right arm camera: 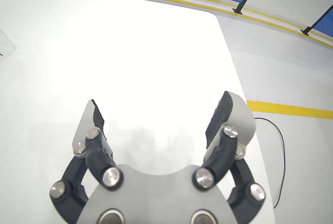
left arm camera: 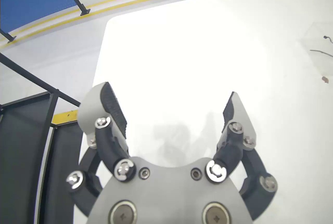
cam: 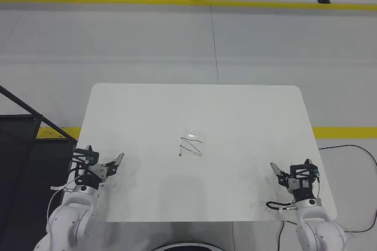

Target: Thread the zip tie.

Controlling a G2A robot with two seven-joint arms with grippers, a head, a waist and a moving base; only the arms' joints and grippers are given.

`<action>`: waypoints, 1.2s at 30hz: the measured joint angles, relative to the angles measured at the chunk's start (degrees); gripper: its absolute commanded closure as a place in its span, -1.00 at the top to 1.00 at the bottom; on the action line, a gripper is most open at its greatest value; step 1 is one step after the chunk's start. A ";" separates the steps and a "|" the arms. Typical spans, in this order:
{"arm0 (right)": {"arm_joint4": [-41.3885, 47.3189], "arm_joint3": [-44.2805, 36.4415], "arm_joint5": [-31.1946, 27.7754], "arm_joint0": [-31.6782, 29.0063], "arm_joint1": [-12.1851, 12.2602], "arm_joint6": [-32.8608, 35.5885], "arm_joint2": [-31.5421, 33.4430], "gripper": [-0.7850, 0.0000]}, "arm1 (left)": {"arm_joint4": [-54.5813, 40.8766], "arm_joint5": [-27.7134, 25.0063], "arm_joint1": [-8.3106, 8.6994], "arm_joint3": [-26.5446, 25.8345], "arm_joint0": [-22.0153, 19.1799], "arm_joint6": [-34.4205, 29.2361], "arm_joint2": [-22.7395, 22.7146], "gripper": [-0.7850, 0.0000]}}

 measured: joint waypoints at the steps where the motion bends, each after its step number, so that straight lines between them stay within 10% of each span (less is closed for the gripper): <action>1: 0.00 0.00 0.00 0.00 0.00 0.00 0.00 1.00 | 0.00 0.00 0.00 0.00 0.00 0.00 0.00 1.00; 20: 0.00 0.00 0.00 0.00 0.00 0.00 0.00 1.00 | -0.83 -6.00 0.17 -1.32 -0.23 0.42 -0.83 1.00; 36: 0.00 0.00 0.00 0.00 0.00 0.00 0.00 1.00 | -18.40 -38.25 2.25 -2.68 -6.09 -12.89 -6.21 1.00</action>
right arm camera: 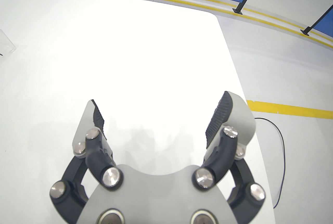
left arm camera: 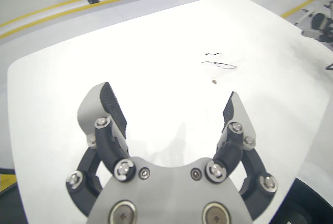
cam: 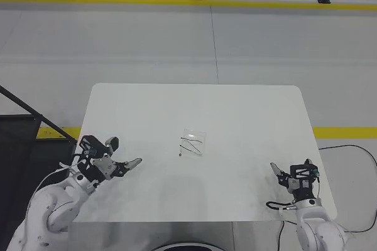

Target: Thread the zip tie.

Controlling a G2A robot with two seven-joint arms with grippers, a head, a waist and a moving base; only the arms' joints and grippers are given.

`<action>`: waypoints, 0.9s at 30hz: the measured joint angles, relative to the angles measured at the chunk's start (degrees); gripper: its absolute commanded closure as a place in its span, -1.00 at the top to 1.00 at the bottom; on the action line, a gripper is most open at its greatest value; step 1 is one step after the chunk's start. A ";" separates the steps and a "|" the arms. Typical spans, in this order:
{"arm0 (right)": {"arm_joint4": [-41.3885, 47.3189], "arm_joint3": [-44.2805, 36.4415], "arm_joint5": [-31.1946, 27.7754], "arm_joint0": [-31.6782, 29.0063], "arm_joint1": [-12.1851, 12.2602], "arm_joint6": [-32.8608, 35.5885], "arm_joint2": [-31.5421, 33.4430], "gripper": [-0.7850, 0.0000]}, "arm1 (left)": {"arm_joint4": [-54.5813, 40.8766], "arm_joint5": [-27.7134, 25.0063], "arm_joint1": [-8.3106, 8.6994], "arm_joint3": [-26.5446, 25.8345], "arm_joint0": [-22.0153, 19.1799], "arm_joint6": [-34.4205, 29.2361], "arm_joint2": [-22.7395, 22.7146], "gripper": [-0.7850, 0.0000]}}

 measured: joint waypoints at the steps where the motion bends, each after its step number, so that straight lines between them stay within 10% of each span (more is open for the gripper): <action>1: 0.00 0.00 0.00 0.00 0.00 0.00 0.00 1.00 | -1.55 -1.32 0.13 0.33 -0.52 -1.08 -0.24 1.00; 19: 0.00 0.00 0.00 0.00 0.00 0.00 0.00 1.00 | -7.43 -2.02 0.47 1.49 -1.85 -4.87 -0.45 1.00; 27: 0.00 0.00 0.00 0.00 0.00 0.00 0.00 1.00 | -20.52 2.90 0.74 1.48 -7.50 -19.26 5.25 1.00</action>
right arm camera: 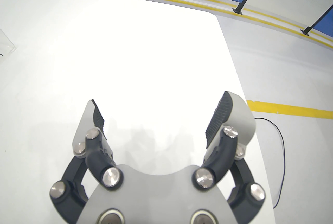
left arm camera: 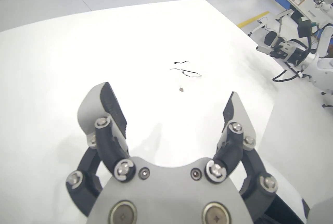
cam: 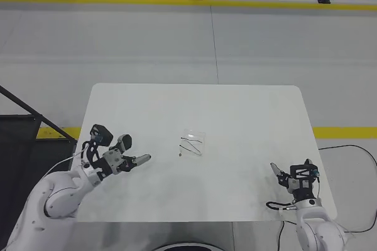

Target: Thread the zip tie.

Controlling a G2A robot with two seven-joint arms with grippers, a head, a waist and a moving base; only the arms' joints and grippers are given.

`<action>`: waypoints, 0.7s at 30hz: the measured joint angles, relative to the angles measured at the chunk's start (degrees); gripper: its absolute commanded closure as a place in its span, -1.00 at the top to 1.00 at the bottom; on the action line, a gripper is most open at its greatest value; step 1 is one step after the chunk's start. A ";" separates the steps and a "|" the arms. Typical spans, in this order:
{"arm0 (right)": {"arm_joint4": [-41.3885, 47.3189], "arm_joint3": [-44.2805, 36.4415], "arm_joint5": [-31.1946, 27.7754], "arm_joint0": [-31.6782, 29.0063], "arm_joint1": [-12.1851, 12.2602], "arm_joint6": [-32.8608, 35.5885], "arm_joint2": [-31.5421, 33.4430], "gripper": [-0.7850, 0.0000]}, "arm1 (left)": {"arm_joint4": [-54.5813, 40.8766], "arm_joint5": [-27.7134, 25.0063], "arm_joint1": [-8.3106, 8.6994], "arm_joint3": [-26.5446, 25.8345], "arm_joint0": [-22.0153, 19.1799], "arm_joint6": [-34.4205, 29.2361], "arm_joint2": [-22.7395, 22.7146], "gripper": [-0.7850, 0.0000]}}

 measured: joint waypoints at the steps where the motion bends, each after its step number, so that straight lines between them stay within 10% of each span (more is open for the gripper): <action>1: 0.00 0.00 0.00 0.00 0.00 0.00 0.00 1.00 | -1.77 0.35 0.04 0.11 -0.65 -1.96 0.87 1.00; 9: 0.00 0.00 0.00 0.00 0.00 0.00 0.00 1.00 | -16.41 9.82 0.26 1.36 -5.41 -15.73 5.33 1.00; 21: 0.00 0.00 0.00 0.00 0.00 0.00 0.00 1.00 | -15.33 9.79 0.21 1.65 -5.41 -14.14 5.48 1.00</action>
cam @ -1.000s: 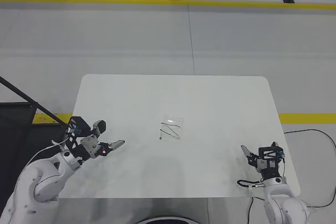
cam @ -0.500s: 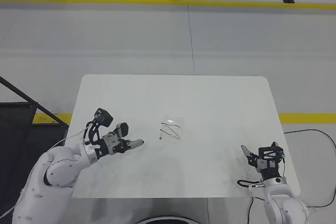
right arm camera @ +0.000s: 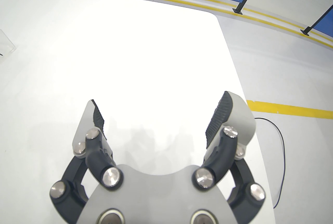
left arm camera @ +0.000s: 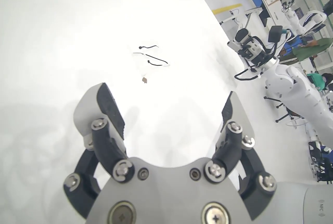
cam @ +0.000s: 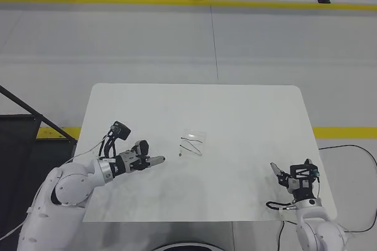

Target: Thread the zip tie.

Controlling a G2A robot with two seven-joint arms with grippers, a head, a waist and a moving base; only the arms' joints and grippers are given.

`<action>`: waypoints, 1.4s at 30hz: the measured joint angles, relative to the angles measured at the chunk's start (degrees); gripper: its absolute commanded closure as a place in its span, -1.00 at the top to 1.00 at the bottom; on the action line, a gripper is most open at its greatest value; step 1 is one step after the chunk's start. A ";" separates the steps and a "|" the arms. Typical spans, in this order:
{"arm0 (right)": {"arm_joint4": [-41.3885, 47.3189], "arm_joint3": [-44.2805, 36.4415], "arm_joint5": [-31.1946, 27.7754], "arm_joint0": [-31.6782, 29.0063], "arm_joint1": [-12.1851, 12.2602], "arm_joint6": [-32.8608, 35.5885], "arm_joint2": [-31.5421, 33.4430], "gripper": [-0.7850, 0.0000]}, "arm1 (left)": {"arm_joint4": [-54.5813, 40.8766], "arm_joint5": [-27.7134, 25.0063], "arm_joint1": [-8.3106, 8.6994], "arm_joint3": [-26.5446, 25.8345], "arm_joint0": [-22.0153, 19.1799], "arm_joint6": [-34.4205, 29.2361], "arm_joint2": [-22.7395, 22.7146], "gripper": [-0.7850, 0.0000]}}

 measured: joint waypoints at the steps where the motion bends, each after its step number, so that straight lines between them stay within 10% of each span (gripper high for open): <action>1: 0.00 0.00 0.00 0.00 0.00 0.00 0.00 1.00 | -0.54 1.08 -0.05 0.35 -0.24 0.57 0.25 1.00; 18: 0.00 0.00 0.00 0.00 0.00 0.00 0.00 1.00 | -7.94 24.39 -1.79 9.62 -15.01 -2.10 12.28 1.00; 31: 0.00 0.00 0.00 0.00 0.00 0.00 0.00 1.00 | -8.41 24.86 -1.88 10.20 -15.06 -1.61 12.72 1.00; 42: 0.00 0.00 0.00 0.00 0.00 0.00 0.00 1.00 | -14.28 28.34 -3.81 22.27 -25.19 -0.93 19.28 1.00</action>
